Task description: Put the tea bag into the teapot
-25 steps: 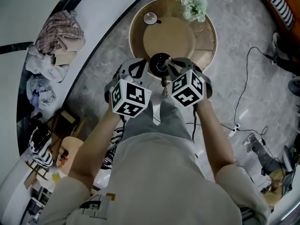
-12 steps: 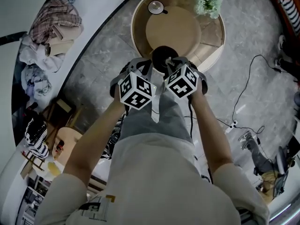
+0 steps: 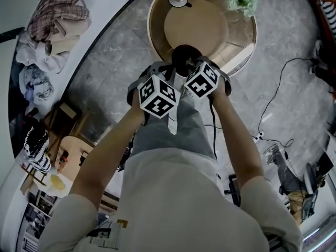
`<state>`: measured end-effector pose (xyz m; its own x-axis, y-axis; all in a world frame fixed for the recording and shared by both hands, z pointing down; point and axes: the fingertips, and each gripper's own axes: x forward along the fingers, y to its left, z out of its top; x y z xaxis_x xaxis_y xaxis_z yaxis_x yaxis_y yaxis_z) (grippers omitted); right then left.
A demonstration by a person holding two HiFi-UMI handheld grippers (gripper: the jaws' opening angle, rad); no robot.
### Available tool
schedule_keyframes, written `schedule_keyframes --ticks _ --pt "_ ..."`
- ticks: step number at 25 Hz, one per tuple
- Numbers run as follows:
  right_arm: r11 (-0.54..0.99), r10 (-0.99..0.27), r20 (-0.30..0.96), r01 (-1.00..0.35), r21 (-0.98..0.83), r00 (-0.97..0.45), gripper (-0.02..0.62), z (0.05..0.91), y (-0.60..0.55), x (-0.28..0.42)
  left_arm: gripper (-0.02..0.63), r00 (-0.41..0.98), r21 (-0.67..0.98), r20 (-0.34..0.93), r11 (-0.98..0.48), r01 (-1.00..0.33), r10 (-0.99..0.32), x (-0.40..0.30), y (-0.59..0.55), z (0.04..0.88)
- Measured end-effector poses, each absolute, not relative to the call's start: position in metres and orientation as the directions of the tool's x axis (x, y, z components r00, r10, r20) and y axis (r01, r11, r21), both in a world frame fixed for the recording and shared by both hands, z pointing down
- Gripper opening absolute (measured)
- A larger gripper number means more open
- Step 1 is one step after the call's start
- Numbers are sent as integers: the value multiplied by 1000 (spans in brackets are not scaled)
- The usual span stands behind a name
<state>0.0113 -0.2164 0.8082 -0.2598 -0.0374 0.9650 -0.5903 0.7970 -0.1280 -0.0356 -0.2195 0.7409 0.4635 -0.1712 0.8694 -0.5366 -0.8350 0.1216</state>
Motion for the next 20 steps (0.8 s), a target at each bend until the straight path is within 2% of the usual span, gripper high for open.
schedule_keyframes --ticks 5,10,14,20 --pt "767 1 962 -617 -177 -274 61 823 -208 2 8 462 165 876 -811 -562 -142 -40 -208 750" --pt "786 -19 970 -603 -135 -242 67 828 -212 -6 8 457 162 878 -809 -565 -143 -48 -207 754" --pt "791 -20 973 -599 -126 -230 103 824 -210 0 8 459 163 877 -809 -565 -144 -47 -207 752" --pt "788 -43 977 -608 -96 -210 117 817 -210 3 8 454 145 877 -815 -560 -156 -53 -208 746"
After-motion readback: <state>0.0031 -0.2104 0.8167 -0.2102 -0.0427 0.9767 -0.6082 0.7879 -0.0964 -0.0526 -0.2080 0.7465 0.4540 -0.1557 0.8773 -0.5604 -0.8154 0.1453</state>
